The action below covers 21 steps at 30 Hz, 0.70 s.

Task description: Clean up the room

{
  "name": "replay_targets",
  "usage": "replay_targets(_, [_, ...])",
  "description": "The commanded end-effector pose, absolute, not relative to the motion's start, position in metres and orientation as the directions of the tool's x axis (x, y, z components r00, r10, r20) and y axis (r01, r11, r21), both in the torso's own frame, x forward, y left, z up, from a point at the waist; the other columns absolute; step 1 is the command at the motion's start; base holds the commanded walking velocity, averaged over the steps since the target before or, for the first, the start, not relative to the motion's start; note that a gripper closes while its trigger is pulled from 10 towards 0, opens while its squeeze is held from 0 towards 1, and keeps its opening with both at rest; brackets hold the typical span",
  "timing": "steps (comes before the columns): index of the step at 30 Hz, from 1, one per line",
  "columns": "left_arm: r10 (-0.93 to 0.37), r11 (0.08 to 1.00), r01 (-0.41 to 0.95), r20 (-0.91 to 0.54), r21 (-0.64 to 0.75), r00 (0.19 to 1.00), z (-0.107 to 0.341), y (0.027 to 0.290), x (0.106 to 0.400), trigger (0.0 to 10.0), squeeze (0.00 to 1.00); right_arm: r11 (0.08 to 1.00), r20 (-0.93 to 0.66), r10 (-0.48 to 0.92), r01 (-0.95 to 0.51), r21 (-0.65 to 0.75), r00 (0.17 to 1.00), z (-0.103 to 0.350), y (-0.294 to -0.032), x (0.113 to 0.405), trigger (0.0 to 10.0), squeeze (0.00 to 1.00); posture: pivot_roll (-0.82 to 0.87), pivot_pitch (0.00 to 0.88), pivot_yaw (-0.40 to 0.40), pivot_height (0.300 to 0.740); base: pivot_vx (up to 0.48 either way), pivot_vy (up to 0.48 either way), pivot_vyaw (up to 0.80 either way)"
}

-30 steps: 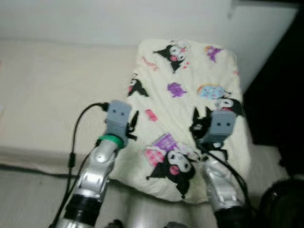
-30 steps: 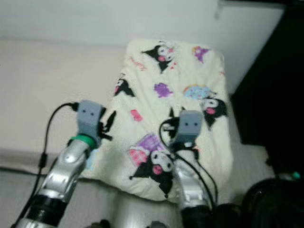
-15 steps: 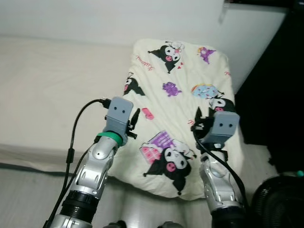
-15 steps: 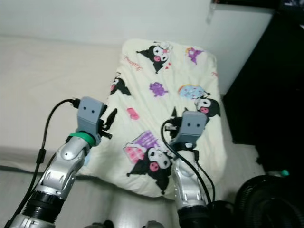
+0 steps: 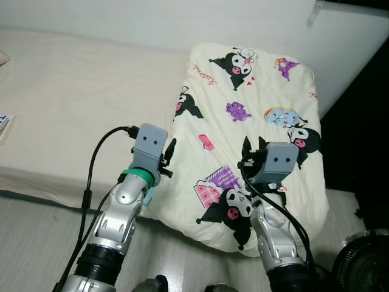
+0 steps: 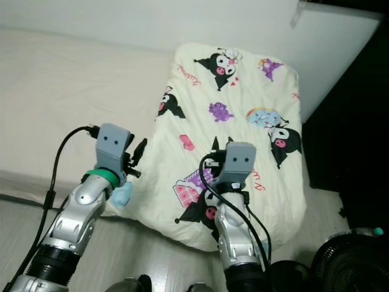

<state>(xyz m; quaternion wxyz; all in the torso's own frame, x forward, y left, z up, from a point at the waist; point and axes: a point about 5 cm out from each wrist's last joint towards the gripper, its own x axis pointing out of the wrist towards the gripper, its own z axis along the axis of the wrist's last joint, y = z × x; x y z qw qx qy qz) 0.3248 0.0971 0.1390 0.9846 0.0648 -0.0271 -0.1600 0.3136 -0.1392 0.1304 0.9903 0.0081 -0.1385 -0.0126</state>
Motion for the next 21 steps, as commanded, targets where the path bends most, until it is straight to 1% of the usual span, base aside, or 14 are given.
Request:
replay_targets(1, [-0.324,0.937,0.323,-0.017,0.136,0.946,0.125,0.1,0.321,10.0,0.0,1.0,0.229,-0.017,0.015,0.011,0.973,0.119,-0.138,0.31,10.0,0.0,-0.06,0.083,0.081,0.739,0.0,0.0,0.0])
replay_targets(4, [-0.322,0.937,0.323,-0.032,0.135,0.946,0.121,0.101,0.32,10.0,0.0,1.0,0.211,-0.006,0.005,0.005,0.977,0.115,-0.136,0.309,10.0,0.0,-0.06,0.083,0.081,0.739,0.0,0.0,0.0])
replay_targets(5, [-0.318,0.938,0.322,-0.048,0.131,0.947,0.117,0.103,0.319,10.0,0.0,1.0,0.188,0.006,-0.004,-0.01,0.982,0.109,-0.135,0.307,10.0,0.0,-0.06,0.105,0.079,0.739,0.0,0.0,0.0])
replay_targets(9, [-0.314,0.94,0.319,-0.063,0.122,0.948,0.113,0.105,0.318,10.0,0.0,1.0,0.159,0.013,-0.009,-0.023,0.987,0.102,-0.136,0.304,10.0,0.0,-0.05,0.119,0.073,0.739,0.0,0.0,0.0])
replay_targets(11, [-0.26,0.958,0.273,-0.127,0.093,0.957,0.093,0.119,0.313,10.0,0.0,0.999,0.102,0.014,-0.01,-0.036,0.995,0.086,-0.138,0.293,10.0,0.0,-0.06,0.132,0.068,0.739,0.0,0.0,0.0])
replay_targets(17, [-0.22,0.966,0.237,-0.155,0.101,0.963,0.083,0.128,0.312,10.0,0.0,1.0,0.083,0.006,-0.003,-0.03,0.996,0.082,-0.14,0.291,10.0,0.0,-0.06,0.133,0.059,0.739,0.0,0.0,0.0])
replay_targets(21, [-0.218,0.966,0.236,-0.151,0.109,0.964,0.083,0.128,0.313,10.0,0.0,1.0,0.086,0.005,-0.002,-0.029,0.996,0.084,-0.141,0.293,10.0,0.0,-0.06,0.131,0.059,0.739,0.0,0.0,0.0])
